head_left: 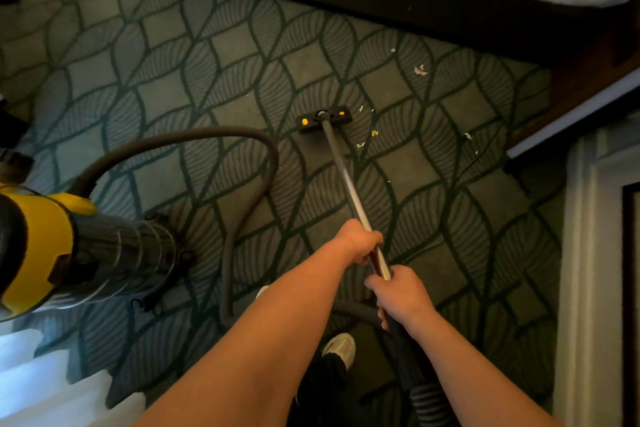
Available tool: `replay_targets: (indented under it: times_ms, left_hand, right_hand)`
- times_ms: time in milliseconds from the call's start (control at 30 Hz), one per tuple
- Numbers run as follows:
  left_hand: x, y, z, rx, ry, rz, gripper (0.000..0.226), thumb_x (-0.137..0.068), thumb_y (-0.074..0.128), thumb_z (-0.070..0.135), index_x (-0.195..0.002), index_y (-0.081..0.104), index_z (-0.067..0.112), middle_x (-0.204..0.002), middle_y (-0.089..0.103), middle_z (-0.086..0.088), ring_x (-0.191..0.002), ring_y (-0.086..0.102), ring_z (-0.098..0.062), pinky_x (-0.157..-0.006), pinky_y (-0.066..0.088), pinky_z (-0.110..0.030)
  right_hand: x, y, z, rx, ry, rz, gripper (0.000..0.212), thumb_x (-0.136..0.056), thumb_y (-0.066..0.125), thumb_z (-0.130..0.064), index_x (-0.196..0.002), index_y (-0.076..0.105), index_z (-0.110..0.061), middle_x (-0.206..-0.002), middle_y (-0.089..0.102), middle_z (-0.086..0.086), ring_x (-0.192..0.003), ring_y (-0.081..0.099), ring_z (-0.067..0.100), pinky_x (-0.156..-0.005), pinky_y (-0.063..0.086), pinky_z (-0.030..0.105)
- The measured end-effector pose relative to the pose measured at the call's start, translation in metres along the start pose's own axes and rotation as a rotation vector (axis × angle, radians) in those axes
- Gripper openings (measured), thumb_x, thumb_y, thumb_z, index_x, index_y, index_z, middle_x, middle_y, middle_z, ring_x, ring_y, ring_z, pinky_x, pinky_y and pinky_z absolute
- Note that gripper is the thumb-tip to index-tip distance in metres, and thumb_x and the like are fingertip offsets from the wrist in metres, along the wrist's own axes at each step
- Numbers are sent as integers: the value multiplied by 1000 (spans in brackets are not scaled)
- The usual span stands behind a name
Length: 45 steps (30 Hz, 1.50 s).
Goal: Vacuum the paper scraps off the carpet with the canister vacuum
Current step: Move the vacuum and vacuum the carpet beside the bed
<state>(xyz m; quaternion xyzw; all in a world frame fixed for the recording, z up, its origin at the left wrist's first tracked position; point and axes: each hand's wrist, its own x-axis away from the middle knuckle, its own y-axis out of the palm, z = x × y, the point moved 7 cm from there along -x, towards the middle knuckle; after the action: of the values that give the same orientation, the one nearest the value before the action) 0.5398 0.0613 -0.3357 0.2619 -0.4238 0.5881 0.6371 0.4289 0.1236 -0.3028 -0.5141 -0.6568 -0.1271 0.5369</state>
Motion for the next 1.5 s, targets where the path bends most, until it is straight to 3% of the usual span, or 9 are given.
replay_targets:
  times_ms: [67, 233, 533, 700, 833, 967, 1233, 1367, 1500]
  left_hand:
    - [-8, 5, 24, -72, 50, -1, 23, -91, 61, 16, -78, 43, 11, -88, 57, -14, -67, 57, -20, -40, 46, -20]
    - [-35, 11, 78, -124, 100, -29, 28, -92, 62, 16, -74, 40, 14, -74, 53, -6, -60, 53, -15, -33, 42, -17]
    - [-131, -22, 181, -181, 163, -79, 27, -90, 66, 18, -76, 43, 13, -73, 54, -5, -59, 55, -15, -40, 49, -21]
    - [-205, -43, 245, -232, 179, -95, 27, -87, 70, 20, -79, 45, 13, -85, 58, -12, -80, 63, -27, -72, 60, -47]
    - [-250, -59, 292, -297, 214, -99, 23, -88, 69, 20, -84, 49, 10, -80, 58, -10, -77, 62, -25, -62, 59, -40]
    - [-285, -73, 329, -369, 235, -95, 28, -90, 66, 24, -106, 54, 5, -103, 66, -17, -94, 68, -31, -81, 59, -45]
    - [-332, -84, 344, -400, 197, -127, 37, -94, 60, 25, -122, 49, 4, -115, 62, -17, -101, 65, -30, -81, 58, -39]
    - [-336, -85, 338, -475, 189, -146, 35, -96, 57, 26, -121, 50, 3, -113, 63, -18, -97, 66, -30, -62, 55, -29]
    - [-326, -86, 334, -449, 155, -176, 24, -96, 58, 22, -108, 56, 2, -106, 66, -18, -94, 68, -32, -76, 59, -36]
  right_hand:
    - [-7, -14, -8, -55, -8, 20, 11, -90, 60, -22, -91, 58, -10, -61, 60, 8, -43, 56, 21, -44, 47, 26]
    - [-30, -44, -35, -183, 22, 44, 16, -90, 61, -23, -96, 59, -8, -58, 58, 8, -44, 56, 21, -44, 47, 27]
    - [-112, -71, -136, -406, 62, 58, 13, -92, 61, -18, -85, 60, -7, -59, 55, 8, -45, 54, 19, -44, 46, 27]
    - [-181, -85, -203, -482, 66, 107, 15, -90, 60, -16, -81, 60, -4, -52, 54, 8, -38, 51, 21, -41, 42, 26]
    - [-226, -95, -249, -556, 90, 144, 14, -88, 60, -15, -79, 59, -5, -51, 53, 10, -41, 52, 23, -40, 42, 26]
    - [-262, -106, -285, -588, 125, 158, 18, -88, 63, -18, -82, 62, -1, -52, 54, 11, -37, 51, 22, -39, 42, 24]
    - [-311, -105, -312, -592, 194, 120, 24, -89, 63, -21, -99, 63, 1, -59, 56, 11, -45, 53, 22, -42, 44, 26]
    - [-305, -98, -315, -595, 239, 34, 20, -93, 59, -20, -93, 60, 0, -58, 52, 11, -42, 48, 20, -40, 41, 24]
    - [-294, -96, -311, -607, 273, 5, 19, -94, 59, -21, -97, 60, -2, -59, 53, 9, -44, 49, 19, -40, 42, 23]
